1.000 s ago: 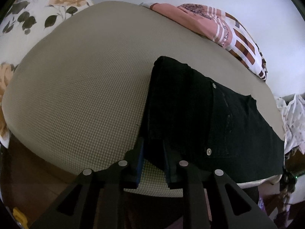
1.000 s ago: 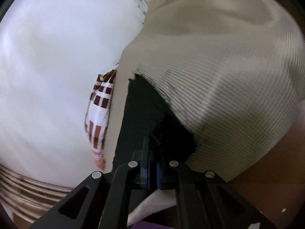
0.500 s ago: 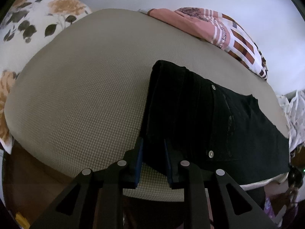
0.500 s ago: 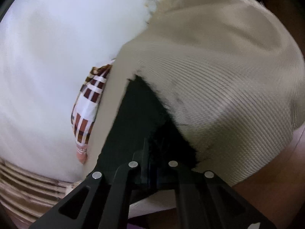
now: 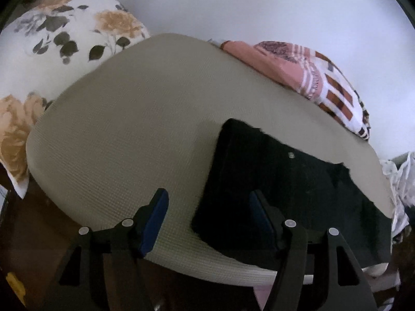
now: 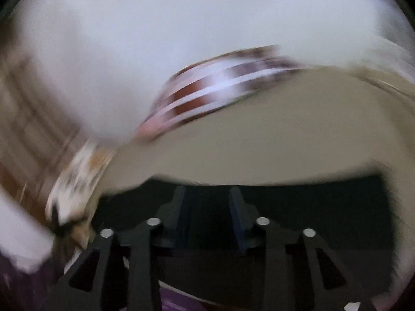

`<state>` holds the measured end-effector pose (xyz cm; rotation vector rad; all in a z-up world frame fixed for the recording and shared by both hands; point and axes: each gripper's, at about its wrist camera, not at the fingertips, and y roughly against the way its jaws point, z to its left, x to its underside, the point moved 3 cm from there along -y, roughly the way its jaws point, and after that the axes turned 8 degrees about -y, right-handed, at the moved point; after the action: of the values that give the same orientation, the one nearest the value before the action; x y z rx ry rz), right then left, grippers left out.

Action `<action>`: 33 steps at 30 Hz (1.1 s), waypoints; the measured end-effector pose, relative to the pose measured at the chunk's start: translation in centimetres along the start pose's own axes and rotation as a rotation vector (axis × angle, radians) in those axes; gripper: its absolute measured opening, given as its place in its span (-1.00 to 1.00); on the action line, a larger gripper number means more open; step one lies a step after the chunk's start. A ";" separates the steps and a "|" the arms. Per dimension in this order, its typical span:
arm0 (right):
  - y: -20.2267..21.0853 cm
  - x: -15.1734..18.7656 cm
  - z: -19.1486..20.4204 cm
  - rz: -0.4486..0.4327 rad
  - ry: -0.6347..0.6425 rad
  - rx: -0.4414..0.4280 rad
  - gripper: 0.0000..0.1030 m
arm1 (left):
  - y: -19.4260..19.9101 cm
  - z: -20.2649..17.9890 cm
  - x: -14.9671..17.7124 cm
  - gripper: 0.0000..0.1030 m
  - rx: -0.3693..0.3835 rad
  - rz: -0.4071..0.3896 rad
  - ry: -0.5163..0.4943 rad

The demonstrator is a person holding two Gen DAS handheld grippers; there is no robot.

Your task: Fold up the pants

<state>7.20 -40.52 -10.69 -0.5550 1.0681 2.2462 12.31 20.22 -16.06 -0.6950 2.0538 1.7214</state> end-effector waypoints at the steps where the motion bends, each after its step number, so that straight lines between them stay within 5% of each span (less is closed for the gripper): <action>1: -3.0 -0.2 2.3 0.056 0.062 -0.047 -0.28 | 0.2 -0.6 0.0 0.38 0.007 -0.005 -0.014; 3: -8.9 -0.3 5.6 0.153 0.156 -0.095 -0.28 | 0.5 -1.6 0.1 0.54 0.006 -0.011 -0.048; 8: -20.6 -0.2 8.9 0.337 0.241 -0.131 -0.28 | 0.4 -3.3 0.4 0.56 -0.016 -0.031 -0.149; 18: -29.8 1.4 9.8 0.533 0.264 -0.142 -0.27 | -2.7 -2.8 1.2 0.58 0.013 0.058 -0.112; 20: -29.8 0.9 9.6 0.538 0.251 -0.193 -0.31 | -3.0 -2.4 1.3 0.58 0.016 0.067 -0.088; 22: -30.2 1.1 10.5 0.521 0.329 -0.149 -0.71 | -3.4 -1.9 1.4 0.58 0.028 0.078 -0.054; 24: -30.7 1.2 10.0 0.498 0.337 -0.097 -0.88 | -3.6 -1.4 1.5 0.58 0.033 0.084 -0.021; 33: -31.3 0.1 9.2 0.358 0.364 0.018 -0.99 | -3.5 0.0 0.9 0.58 0.002 0.047 0.031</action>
<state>26.73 -17.29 -22.62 -0.8448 1.4640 2.4961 13.65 19.61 -19.41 -0.6824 2.1081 1.7450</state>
